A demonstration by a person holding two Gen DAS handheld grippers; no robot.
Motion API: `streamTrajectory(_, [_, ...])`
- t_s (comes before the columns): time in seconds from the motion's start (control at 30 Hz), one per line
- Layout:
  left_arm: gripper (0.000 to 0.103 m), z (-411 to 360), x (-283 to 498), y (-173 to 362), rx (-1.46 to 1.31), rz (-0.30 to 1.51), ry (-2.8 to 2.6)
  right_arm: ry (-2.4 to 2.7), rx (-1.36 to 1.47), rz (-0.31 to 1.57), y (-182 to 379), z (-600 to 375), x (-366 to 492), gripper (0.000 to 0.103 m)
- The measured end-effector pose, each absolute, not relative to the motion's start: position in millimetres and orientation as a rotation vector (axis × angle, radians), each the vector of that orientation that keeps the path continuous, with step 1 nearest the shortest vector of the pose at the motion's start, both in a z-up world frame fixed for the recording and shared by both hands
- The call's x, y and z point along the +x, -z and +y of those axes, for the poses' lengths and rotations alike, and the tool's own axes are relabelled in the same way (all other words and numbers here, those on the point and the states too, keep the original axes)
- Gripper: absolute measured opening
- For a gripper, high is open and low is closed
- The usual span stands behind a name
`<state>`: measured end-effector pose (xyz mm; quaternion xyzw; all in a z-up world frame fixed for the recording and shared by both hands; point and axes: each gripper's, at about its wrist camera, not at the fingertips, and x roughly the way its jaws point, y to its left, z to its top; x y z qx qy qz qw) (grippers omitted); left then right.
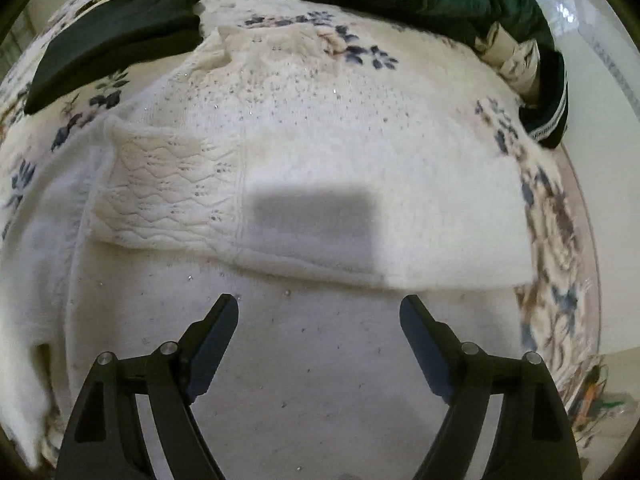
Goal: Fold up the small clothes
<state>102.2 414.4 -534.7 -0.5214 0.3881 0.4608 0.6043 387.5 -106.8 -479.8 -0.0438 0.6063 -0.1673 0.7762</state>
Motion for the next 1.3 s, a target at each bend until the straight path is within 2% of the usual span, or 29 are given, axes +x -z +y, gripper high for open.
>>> streamTrajectory(0.27, [0.009, 390, 177, 458, -0.767, 0.872, -0.911, 0.321, -0.088, 1.292, 475, -113, 399, 0.085])
streamTrajectory(0.4, [0.009, 325, 233, 410, -0.530, 0.844, -0.723, 0.308, 0.014, 1.307, 470, -143, 394, 0.085])
streamTrajectory(0.53, [0.009, 239, 299, 387, -0.420, 0.834, -0.473, 0.320, 0.132, 1.317, 470, -197, 380, 0.085])
streamTrajectory(0.8, [0.009, -4, 409, 400, -0.209, 0.898, 0.015, 0.441, 0.280, 1.315, 471, -334, 347, 0.085])
streamTrajectory(0.97, [0.009, -137, 433, 432, -0.156, 1.018, 0.231, 0.517, 0.355, 1.311, 471, -401, 334, 0.085])
streamTrajectory(1.1, [0.010, -212, 428, 450, -0.079, 1.062, 0.342, 0.549, 0.380, 1.303, 469, -438, 324, 0.085])
streamTrajectory(1.2, [0.016, -251, 422, 461, -0.037, 1.103, 0.419, 0.552, 0.392, 1.306, 469, -464, 320, 0.085])
streamTrajectory(1.27, [0.042, -265, 421, 468, -0.013, 1.145, 0.462, 0.539, 0.411, 1.313, 467, -474, 319, 0.085])
streamTrajectory(1.3, [0.064, -264, 419, 468, -0.015, 1.153, 0.471, 0.526, 0.425, 1.315, 466, -478, 318, 0.085])
